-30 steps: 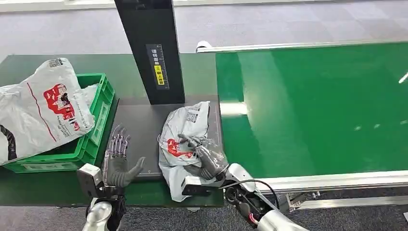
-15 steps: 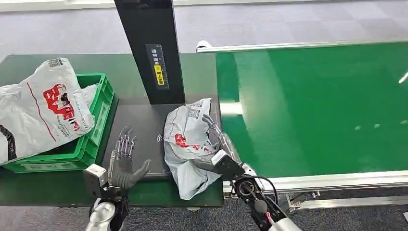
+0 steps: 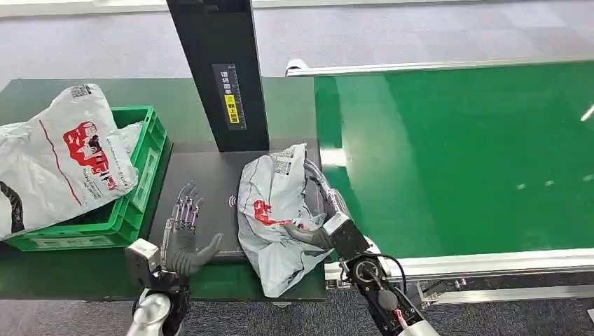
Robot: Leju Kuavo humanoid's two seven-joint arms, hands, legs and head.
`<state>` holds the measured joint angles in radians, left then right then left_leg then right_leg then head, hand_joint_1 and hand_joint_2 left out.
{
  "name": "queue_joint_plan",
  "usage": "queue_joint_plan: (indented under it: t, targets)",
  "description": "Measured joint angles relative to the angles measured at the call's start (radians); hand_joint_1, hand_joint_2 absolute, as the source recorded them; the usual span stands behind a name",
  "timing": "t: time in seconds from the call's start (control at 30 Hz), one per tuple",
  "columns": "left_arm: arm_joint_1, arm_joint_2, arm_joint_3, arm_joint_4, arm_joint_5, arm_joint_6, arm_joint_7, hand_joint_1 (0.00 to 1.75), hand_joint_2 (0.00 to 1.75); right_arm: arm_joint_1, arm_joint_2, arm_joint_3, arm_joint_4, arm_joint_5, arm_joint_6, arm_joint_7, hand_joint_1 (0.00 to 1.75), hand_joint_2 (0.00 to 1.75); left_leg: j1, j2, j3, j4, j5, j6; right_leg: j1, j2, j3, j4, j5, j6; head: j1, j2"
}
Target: Moved the parcel from conveyor to table for the left to box.
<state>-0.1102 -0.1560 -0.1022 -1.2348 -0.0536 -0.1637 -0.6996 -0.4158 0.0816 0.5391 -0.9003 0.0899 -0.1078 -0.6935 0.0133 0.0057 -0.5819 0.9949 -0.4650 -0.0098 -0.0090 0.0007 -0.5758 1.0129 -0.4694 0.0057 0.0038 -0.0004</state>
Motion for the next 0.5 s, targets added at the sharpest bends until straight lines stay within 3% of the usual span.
queue_joint_plan:
  t: [0.17, 0.27, 0.37, 0.5]
  targets:
    - [-0.003, 0.006, -0.021, -0.016, -0.075, 0.026, 0.003, 0.00, 1.75, 0.037, 0.003, -0.079, -0.024, -0.154, 0.194, -0.001, 0.00, 1.75, 0.000, 0.000, 0.000, 0.000, 0.000, 0.000, 0.000, 0.000, 0.000, 0.000, 0.000, 0.000, 0.000, 0.000]
    - [-0.009, 0.016, -0.043, -0.032, -0.206, 0.088, 0.065, 0.00, 1.75, 0.063, 0.003, -0.129, -0.040, -0.167, 0.224, -0.001, 0.00, 1.75, 0.000, 0.000, 0.000, 0.000, 0.000, 0.000, 0.000, 0.000, 0.000, 0.000, 0.000, 0.000, 0.000, 0.000]
    - [-0.055, 0.023, -0.089, -0.027, -0.462, 0.224, 0.223, 0.00, 1.75, 0.087, 0.008, -0.168, -0.044, -0.144, 0.245, -0.001, 0.00, 1.75, 0.000, -0.002, -0.001, 0.000, 0.000, 0.000, 0.000, -0.001, 0.000, 0.000, 0.000, 0.000, 0.000, 0.000]
    - [-0.108, 0.024, -0.134, -0.017, -0.503, 0.245, 0.257, 0.00, 1.75, 0.099, 0.020, -0.195, -0.044, -0.133, 0.252, -0.001, 0.00, 1.75, 0.000, 0.000, 0.000, 0.000, 0.000, 0.000, 0.000, 0.000, 0.000, 0.000, 0.000, 0.000, 0.000, 0.000]
